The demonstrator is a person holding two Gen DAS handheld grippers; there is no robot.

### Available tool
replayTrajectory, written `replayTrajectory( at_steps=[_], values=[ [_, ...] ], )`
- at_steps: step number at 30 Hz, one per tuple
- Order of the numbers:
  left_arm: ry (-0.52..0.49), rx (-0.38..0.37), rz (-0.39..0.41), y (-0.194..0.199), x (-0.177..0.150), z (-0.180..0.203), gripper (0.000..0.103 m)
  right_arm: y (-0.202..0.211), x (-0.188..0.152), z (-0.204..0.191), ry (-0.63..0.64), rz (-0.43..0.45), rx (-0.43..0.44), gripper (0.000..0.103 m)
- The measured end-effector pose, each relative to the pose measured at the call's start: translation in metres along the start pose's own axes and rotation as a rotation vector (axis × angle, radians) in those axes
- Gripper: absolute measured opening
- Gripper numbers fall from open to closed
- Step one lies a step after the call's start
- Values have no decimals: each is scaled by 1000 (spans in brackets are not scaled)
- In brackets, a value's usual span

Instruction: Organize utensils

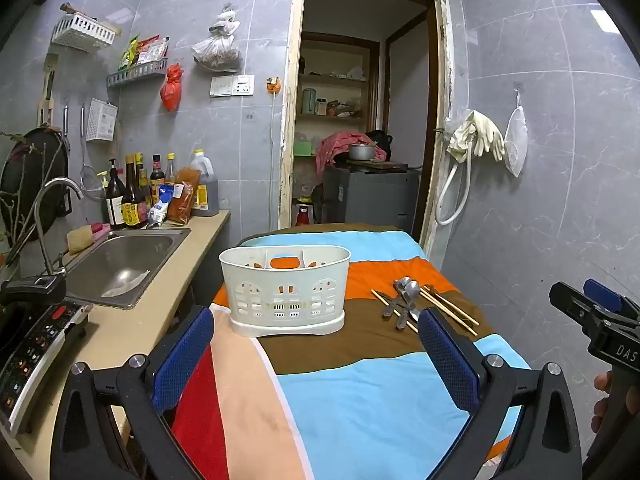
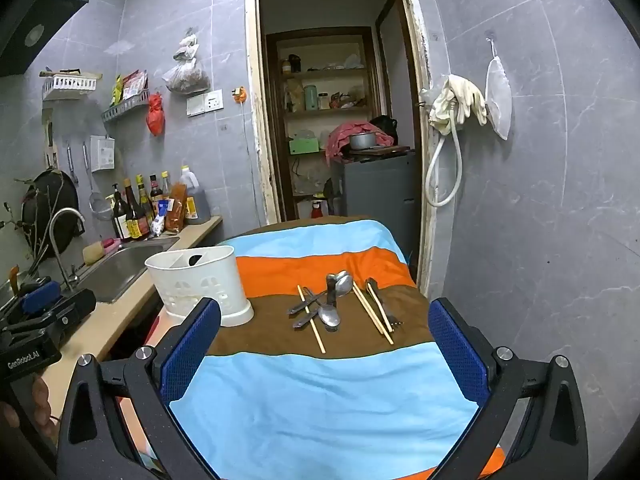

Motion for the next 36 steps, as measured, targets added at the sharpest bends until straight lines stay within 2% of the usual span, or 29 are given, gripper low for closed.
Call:
replayTrajectory(
  at_steps=[36],
  values=[
    [-4,-1,-23,-7,0,-2,102,-13,-2,-6,-1,-20,-3,102]
  ],
)
Point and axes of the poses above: each gripper's, at about its wrist camera, not at the fingertips, and y roughly against the way its jaws point, z to its right, x to its top, the point moved 3 cm from there along -y, roughly the way its jaws point, and after that the axes turned 10 degrees about -y, right-handed, at the moved point
